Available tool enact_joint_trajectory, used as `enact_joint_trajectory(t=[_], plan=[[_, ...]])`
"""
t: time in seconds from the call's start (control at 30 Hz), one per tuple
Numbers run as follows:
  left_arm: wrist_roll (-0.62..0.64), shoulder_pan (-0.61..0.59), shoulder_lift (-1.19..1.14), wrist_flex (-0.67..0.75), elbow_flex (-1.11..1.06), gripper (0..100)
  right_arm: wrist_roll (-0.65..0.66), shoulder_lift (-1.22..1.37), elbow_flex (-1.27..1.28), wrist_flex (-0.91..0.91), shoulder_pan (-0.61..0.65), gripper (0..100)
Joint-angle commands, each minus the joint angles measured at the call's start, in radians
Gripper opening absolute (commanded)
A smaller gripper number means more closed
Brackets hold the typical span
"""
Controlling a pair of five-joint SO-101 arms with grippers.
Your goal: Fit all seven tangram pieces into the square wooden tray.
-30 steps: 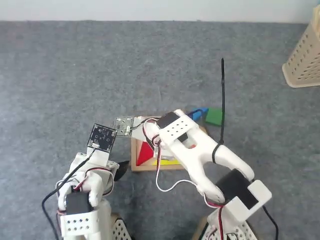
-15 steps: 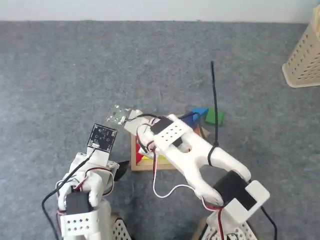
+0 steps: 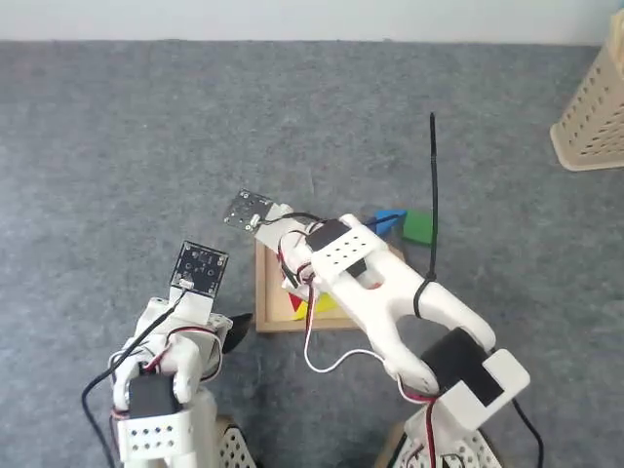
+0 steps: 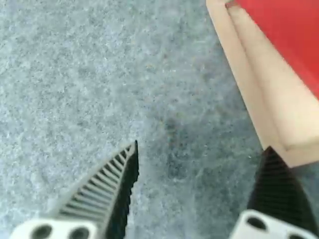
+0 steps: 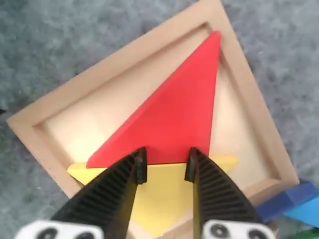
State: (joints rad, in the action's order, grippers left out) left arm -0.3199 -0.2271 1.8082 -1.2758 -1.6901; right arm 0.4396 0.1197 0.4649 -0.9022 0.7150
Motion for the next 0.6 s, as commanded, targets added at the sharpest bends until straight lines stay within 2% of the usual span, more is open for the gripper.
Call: enact_joint_trajectory(t=[0.0, 0.23, 0.47, 0.57], plan=[[-0.005, 0.005, 0.014, 0.0, 0.005, 35, -0.077, -0.01, 0.008, -0.015, -0.002, 13.9], [-0.005, 0.005, 0.014, 0.0, 0.005, 35, -0.253, -0.016, 0.006, 0.024, 0.131, 14.0], [-0.005, 0.005, 0.014, 0.0, 0.005, 35, -0.391, -0.022, -0.002, 0.058, 0.124, 13.8], [-0.005, 0.005, 0.014, 0.0, 0.005, 35, -0.405, -0.038, 0.005, 0.073, 0.119, 13.7]])
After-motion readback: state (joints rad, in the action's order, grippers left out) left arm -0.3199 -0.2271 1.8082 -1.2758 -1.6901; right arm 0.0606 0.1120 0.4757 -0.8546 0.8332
